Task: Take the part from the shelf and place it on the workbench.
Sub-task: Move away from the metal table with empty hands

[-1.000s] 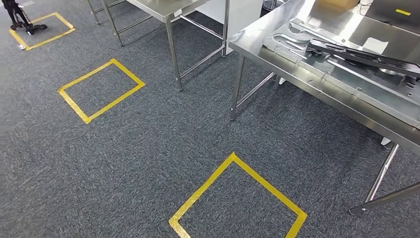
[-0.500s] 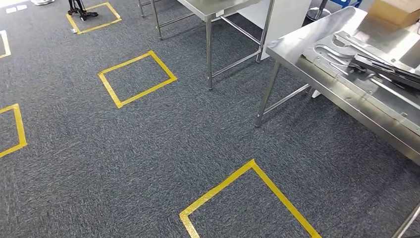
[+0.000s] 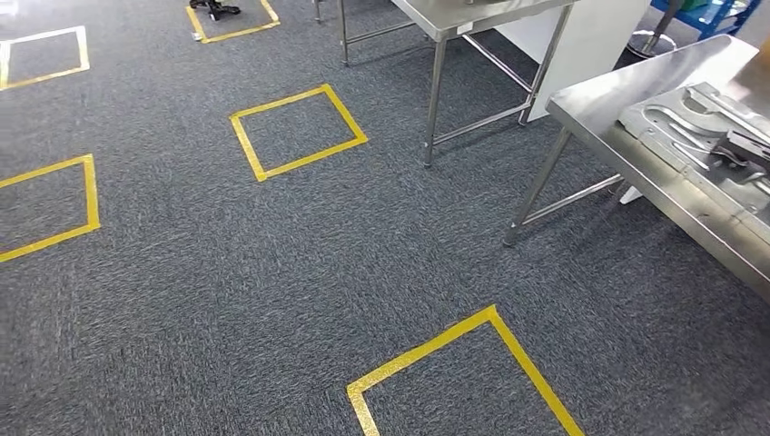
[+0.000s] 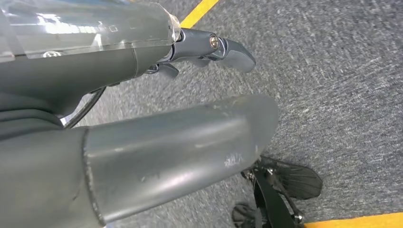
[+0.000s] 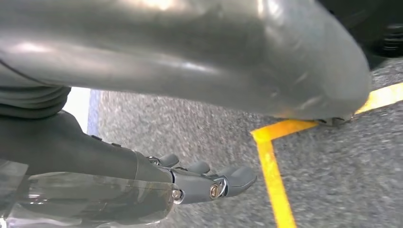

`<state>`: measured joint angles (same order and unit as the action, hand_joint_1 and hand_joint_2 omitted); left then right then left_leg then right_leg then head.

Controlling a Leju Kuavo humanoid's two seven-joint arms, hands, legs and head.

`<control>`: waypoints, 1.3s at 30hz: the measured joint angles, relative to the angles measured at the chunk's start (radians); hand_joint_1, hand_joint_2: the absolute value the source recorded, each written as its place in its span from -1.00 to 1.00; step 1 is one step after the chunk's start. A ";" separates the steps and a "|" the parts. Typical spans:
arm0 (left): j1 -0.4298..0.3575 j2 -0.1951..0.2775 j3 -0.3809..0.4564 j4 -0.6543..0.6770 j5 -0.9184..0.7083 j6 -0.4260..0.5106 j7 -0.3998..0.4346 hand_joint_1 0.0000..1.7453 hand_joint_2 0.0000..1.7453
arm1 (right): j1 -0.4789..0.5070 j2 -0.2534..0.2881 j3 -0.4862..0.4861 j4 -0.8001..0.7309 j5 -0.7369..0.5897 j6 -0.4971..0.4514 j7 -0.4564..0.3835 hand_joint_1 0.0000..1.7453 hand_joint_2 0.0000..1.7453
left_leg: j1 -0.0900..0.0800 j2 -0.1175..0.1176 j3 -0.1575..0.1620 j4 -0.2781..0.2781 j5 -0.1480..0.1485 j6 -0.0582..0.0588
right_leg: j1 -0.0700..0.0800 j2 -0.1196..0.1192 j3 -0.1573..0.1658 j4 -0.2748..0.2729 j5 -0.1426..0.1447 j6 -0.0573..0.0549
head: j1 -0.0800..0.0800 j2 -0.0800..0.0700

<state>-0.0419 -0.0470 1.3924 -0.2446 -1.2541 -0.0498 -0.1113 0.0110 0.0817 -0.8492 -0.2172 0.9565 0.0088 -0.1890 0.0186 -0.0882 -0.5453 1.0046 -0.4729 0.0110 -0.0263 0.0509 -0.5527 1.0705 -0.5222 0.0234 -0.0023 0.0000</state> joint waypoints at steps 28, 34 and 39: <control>0.001 -0.012 -0.024 0.001 -0.028 0.028 -0.008 -1.00 -1.00 | 0.000 -0.012 -0.003 0.001 0.011 0.002 0.016 -1.00 -1.00 | -0.008 0.032 0.002 -0.004 0.003 0.015 | 0.008 -0.047 -0.076 0.169 -0.084 0.001 | -0.006 0.000; 0.001 -0.015 -0.024 0.001 -0.030 0.030 -0.009 -1.00 -1.00 | -0.004 -0.014 -0.003 0.002 0.011 0.002 0.016 -1.00 -1.00 | -0.007 -0.037 -0.013 0.013 -0.004 -0.021 | 0.004 0.011 0.010 -0.042 0.006 -0.018 | -0.007 0.000; -0.002 -0.016 -0.025 0.001 -0.030 0.031 -0.010 -1.00 -1.00 | 0.001 -0.015 -0.004 0.002 0.011 0.002 0.016 -1.00 -1.00 | -0.005 0.065 -0.091 0.182 -0.101 -0.041 | 0.008 -0.056 0.020 -0.058 0.011 -0.051 | -0.019 0.000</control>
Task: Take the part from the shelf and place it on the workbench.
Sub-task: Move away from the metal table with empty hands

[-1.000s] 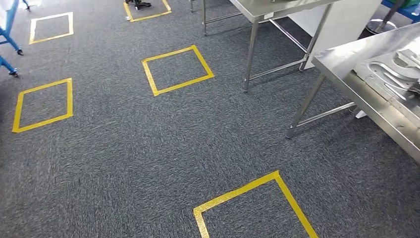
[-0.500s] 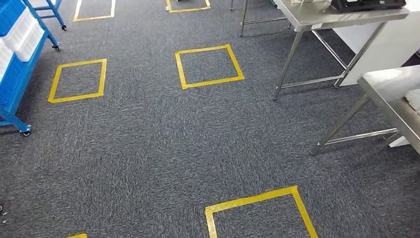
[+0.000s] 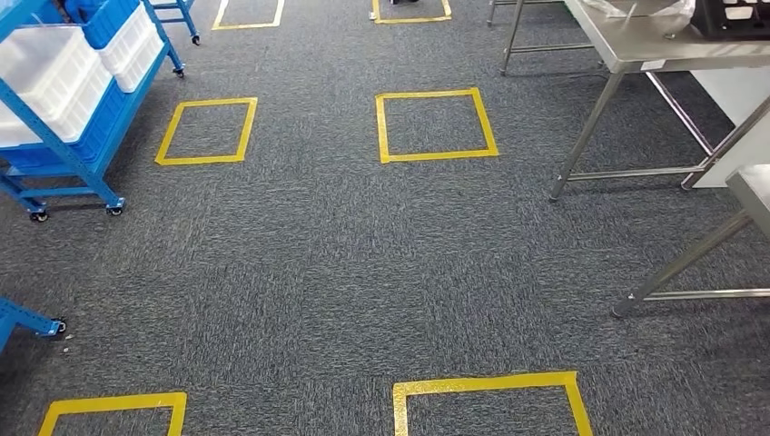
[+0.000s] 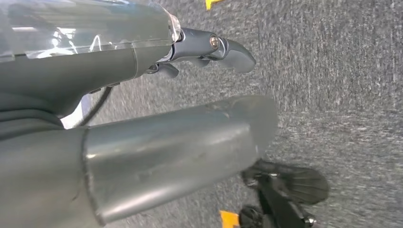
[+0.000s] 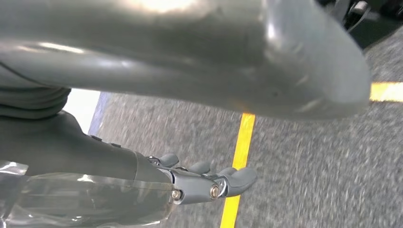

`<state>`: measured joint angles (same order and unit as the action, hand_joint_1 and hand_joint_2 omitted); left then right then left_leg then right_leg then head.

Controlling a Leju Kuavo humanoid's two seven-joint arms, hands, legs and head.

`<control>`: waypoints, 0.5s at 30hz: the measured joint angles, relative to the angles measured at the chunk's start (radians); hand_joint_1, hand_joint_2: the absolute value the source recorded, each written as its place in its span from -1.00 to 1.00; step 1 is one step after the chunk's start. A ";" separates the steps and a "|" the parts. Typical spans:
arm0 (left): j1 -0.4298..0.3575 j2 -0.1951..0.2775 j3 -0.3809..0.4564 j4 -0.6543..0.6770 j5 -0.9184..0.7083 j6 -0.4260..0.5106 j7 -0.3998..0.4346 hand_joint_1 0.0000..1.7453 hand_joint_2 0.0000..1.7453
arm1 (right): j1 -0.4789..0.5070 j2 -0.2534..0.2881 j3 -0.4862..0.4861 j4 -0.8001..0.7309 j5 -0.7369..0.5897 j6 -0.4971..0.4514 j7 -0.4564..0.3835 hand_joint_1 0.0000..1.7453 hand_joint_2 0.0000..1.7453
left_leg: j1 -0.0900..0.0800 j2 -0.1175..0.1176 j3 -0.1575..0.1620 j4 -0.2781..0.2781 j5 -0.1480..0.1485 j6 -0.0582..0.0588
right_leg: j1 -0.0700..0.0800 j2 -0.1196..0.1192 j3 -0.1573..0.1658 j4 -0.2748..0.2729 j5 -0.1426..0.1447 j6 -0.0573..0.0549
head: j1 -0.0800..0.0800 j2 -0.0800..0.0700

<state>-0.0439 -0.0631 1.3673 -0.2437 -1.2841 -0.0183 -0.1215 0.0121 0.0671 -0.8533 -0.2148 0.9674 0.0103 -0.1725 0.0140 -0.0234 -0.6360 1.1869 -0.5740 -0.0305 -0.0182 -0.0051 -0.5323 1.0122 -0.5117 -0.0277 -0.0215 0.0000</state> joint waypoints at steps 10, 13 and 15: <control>0.004 -0.003 -0.003 0.001 -0.004 0.003 0.001 -1.00 -1.00 | -0.004 0.000 -0.006 0.000 0.008 0.000 0.002 -1.00 -1.00 | -0.011 0.077 0.085 -0.161 0.085 0.022 | 0.014 -0.110 0.022 0.004 -0.023 0.021 | 0.001 0.000; 0.010 -0.005 -0.003 0.001 -0.005 0.003 0.001 -1.00 -1.00 | -0.010 0.000 -0.006 0.000 0.008 -0.002 0.003 -1.00 -1.00 | -0.008 0.048 0.088 -0.175 0.094 0.039 | 0.009 -0.096 0.023 0.017 -0.038 0.034 | 0.003 0.000; 0.008 -0.008 -0.004 0.001 -0.005 0.001 0.001 -1.00 -1.00 | -0.008 0.001 -0.007 0.001 0.009 -0.002 0.004 -1.00 -1.00 | -0.005 0.029 0.092 -0.183 0.101 0.050 | 0.005 -0.038 -0.013 0.095 -0.088 0.040 | 0.006 0.000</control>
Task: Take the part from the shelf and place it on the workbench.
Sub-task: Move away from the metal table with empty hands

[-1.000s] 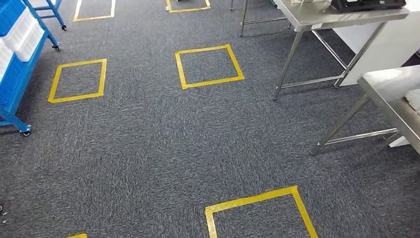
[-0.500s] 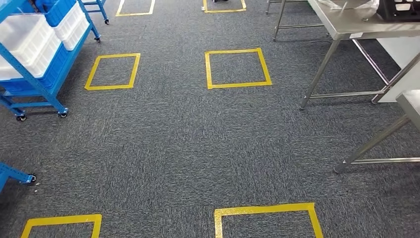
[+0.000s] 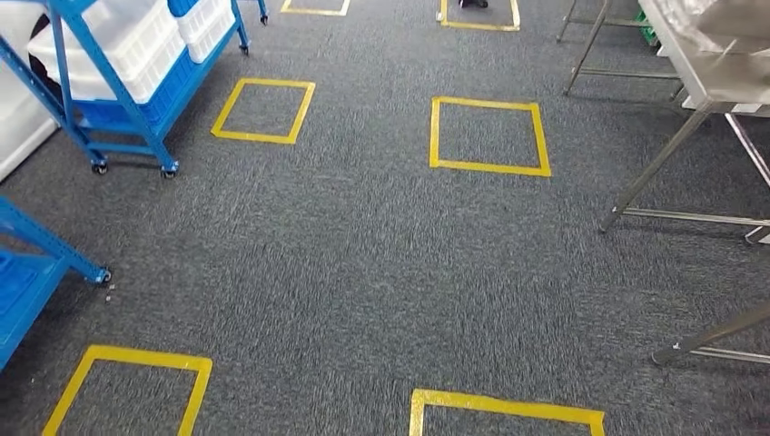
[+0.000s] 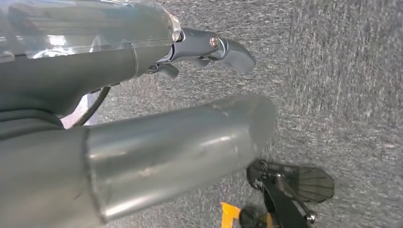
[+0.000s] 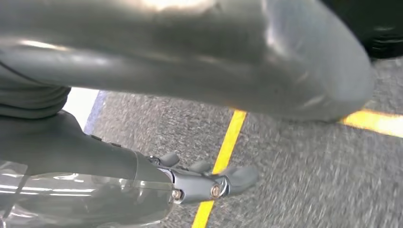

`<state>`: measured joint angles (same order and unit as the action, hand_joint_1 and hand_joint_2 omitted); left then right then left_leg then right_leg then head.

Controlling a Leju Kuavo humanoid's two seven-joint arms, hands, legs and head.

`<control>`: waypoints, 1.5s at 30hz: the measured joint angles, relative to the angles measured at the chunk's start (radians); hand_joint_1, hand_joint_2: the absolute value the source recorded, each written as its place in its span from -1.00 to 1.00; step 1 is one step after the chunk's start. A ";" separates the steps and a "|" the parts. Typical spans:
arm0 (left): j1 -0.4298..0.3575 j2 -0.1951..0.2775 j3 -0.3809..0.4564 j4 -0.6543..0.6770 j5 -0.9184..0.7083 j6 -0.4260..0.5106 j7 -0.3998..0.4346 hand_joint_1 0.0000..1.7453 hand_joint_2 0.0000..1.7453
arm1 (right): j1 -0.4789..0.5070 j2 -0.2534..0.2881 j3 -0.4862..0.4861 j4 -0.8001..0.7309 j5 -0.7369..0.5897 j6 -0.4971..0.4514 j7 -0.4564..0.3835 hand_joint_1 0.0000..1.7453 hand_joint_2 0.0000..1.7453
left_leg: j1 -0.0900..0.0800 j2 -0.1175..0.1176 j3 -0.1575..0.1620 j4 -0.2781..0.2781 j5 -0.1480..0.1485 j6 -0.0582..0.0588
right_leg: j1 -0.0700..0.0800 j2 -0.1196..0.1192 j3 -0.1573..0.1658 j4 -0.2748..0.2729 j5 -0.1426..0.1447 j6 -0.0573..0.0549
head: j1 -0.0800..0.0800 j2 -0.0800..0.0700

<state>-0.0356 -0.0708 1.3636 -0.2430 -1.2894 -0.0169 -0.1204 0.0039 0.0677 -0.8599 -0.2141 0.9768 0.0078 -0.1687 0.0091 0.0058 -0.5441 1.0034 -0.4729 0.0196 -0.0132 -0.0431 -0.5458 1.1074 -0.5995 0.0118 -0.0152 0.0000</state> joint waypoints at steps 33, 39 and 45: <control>0.004 -0.008 -0.001 0.000 -0.012 -0.004 0.008 -1.00 -1.00 | 0.006 0.011 -0.018 0.002 0.035 0.003 0.008 -1.00 -1.00 | -0.009 -0.022 0.006 -0.011 0.008 0.013 | 0.003 0.035 -0.074 0.142 -0.061 -0.012 | -0.001 0.000; 0.005 -0.009 -0.001 0.000 -0.012 -0.004 0.008 -1.00 -1.00 | 0.009 0.010 -0.019 0.003 0.035 0.003 0.009 -1.00 -1.00 | -0.005 -0.101 0.001 0.013 -0.004 -0.008 | -0.011 0.097 -0.004 -0.045 0.075 -0.005 | 0.001 0.000; 0.010 -0.010 -0.001 0.000 -0.012 -0.007 0.010 -1.00 -1.00 | 0.005 0.012 -0.019 0.004 0.041 0.003 0.011 -1.00 -1.00 | 0.000 -0.088 -0.032 0.065 -0.035 -0.041 | -0.005 0.060 0.012 -0.081 0.082 -0.040 | -0.007 0.000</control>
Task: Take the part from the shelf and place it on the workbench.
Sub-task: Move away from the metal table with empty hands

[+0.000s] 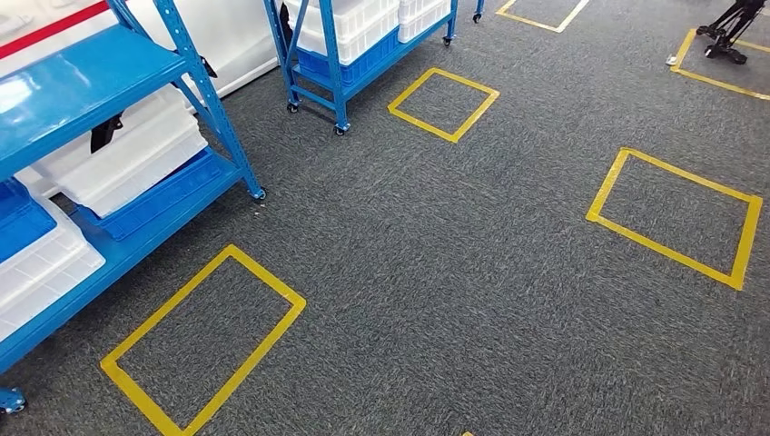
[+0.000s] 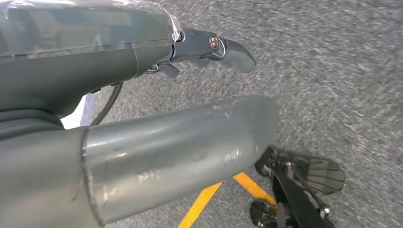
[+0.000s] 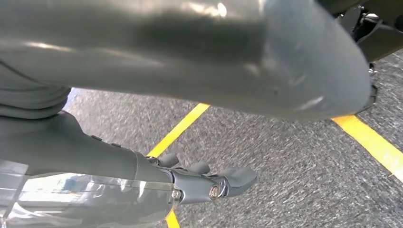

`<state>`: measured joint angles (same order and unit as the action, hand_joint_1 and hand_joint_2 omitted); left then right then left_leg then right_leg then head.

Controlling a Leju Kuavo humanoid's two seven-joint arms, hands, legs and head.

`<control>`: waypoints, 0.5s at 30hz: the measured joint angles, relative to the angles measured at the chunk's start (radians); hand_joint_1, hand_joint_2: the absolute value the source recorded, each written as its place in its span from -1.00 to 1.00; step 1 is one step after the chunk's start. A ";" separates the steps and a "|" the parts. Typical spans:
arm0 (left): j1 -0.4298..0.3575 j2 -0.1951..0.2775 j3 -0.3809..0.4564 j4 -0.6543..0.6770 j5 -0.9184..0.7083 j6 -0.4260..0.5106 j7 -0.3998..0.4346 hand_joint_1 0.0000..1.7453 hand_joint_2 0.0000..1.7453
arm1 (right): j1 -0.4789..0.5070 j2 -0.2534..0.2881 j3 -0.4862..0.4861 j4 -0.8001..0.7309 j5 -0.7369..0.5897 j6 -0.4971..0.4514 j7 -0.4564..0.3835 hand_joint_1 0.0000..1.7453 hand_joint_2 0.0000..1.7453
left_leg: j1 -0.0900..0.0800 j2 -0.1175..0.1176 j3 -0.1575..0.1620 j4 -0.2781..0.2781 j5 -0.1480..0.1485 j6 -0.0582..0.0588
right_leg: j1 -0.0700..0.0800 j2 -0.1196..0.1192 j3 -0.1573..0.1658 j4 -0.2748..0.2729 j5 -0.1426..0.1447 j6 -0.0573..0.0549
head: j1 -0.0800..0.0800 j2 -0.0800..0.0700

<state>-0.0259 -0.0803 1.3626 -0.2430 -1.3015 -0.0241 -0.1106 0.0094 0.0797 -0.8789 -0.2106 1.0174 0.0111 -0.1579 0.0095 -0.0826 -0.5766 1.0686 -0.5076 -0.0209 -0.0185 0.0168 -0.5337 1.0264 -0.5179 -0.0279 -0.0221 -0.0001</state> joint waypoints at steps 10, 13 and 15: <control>-0.002 -0.001 0.000 0.000 -0.002 -0.007 0.001 -1.00 -1.00 | 0.004 0.001 -0.002 0.000 0.012 0.000 0.000 -1.00 -1.00 | -0.013 0.143 0.020 -0.033 0.028 0.016 | 0.017 -0.124 0.023 -0.003 -0.022 0.000 | -0.006 0.000; 0.001 0.000 0.000 0.000 -0.002 -0.008 0.001 -1.00 -1.00 | -0.003 0.001 -0.002 0.000 0.012 0.000 0.000 -1.00 -1.00 | -0.016 0.123 0.024 -0.053 0.032 0.031 | 0.014 -0.145 0.033 -0.008 -0.026 0.016 | -0.005 0.000; 0.003 0.000 0.000 0.000 -0.002 -0.008 0.001 -1.00 -1.00 | -0.006 0.001 -0.003 0.000 0.012 0.000 -0.001 -1.00 -1.00 | -0.009 0.102 0.033 -0.068 0.043 0.043 | 0.012 -0.104 0.024 0.022 -0.052 0.025 | -0.001 0.000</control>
<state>-0.0233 -0.0800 1.3628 -0.2430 -1.3039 -0.0317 -0.1096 0.0036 0.0810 -0.8817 -0.2109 1.0296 0.0111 -0.1585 0.0001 0.0199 -0.5435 1.0002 -0.4651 0.0220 -0.0065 -0.0875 -0.5093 1.0488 -0.5697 -0.0031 -0.0234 0.0000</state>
